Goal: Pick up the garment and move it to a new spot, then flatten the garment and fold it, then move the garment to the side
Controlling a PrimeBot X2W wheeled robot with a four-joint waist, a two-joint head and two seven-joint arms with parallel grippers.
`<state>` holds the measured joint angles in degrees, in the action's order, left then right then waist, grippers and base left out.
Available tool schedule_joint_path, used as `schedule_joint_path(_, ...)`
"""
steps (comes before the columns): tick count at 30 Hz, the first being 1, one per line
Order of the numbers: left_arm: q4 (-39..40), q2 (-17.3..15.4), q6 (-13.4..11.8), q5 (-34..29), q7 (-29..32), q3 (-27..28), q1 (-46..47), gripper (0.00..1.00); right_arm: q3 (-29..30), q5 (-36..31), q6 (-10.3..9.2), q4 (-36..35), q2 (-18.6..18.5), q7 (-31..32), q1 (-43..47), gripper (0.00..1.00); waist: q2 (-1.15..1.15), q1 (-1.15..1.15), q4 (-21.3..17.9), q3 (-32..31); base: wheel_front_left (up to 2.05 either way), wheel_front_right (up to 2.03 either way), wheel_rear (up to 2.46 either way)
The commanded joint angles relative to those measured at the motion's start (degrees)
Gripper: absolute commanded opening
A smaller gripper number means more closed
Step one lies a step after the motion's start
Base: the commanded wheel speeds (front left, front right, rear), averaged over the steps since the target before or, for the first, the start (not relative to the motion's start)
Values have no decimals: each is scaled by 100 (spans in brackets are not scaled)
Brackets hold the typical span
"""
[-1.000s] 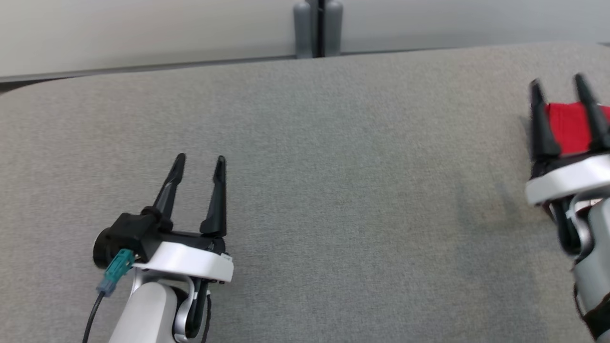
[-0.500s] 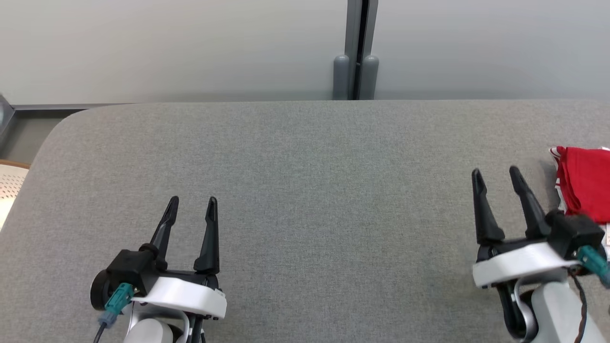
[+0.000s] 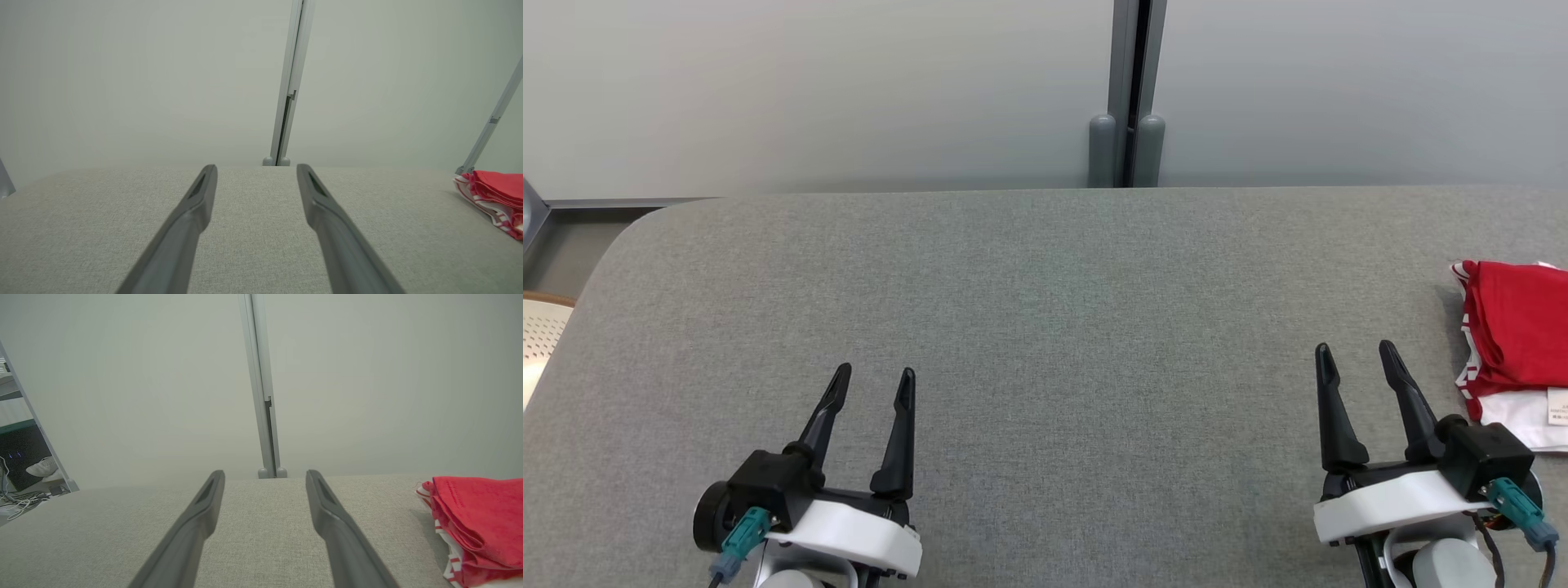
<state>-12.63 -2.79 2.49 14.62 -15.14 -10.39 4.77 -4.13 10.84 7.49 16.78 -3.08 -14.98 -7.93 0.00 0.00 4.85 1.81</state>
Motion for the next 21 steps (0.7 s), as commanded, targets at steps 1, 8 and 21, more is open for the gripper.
schedule_joint_path(1, 28, -25, -11, 4, 5, 28, -101, 100, 4, -30, 0, -23, -6, -27, 57, 100, 0, 0, -7, 1, 0, 0, 0)
schedule_joint_path(8, 56, -25, 31, 64, 5, 80, -138, 100, 24, 197, 0, 22, 13, -28, 46, 100, 0, 0, -42, -24, 0, 0, 0)
schedule_joint_path(21, 183, -24, 38, 141, 5, 157, -196, 100, -42, 317, 0, 13, 11, -27, 9, 100, 0, 0, -42, -32, 0, 0, 0)
